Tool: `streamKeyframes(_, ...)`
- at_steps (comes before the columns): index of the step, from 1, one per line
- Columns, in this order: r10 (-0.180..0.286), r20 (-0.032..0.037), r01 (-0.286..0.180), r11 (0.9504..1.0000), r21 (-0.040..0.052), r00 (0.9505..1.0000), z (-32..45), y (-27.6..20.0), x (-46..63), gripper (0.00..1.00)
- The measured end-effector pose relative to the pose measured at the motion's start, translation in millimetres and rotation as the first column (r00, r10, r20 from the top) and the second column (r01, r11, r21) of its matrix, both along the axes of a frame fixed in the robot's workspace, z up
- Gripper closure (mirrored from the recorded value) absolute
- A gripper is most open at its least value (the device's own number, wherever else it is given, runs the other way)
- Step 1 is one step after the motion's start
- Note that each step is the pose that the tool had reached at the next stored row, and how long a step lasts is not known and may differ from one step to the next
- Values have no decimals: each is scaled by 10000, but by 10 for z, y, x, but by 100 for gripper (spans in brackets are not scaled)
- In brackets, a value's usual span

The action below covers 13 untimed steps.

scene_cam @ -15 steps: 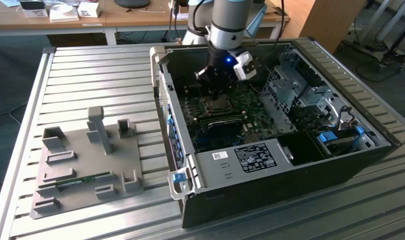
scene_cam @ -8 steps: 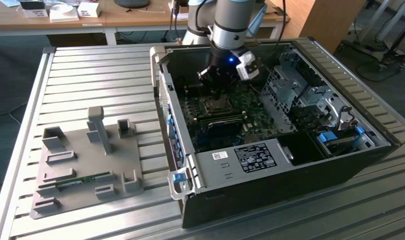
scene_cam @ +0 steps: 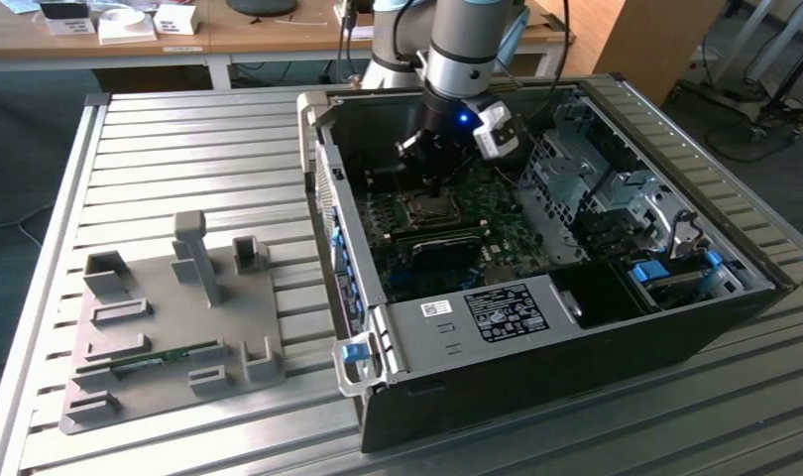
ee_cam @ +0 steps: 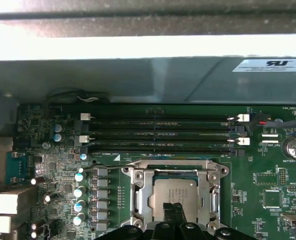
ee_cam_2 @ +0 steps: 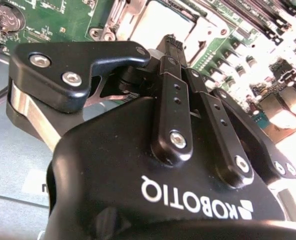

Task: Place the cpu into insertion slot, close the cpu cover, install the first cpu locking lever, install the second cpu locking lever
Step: 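Close the cpu cover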

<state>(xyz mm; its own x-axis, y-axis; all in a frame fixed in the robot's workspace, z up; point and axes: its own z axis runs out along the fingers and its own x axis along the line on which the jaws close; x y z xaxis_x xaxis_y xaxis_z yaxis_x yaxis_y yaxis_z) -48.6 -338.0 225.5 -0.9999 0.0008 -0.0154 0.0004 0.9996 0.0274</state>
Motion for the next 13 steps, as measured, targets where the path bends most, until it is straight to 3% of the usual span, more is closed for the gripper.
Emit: streamKeyframes(13, -1, 3, 1, 10000, 4, 10000, 17, 0, 13, 89)
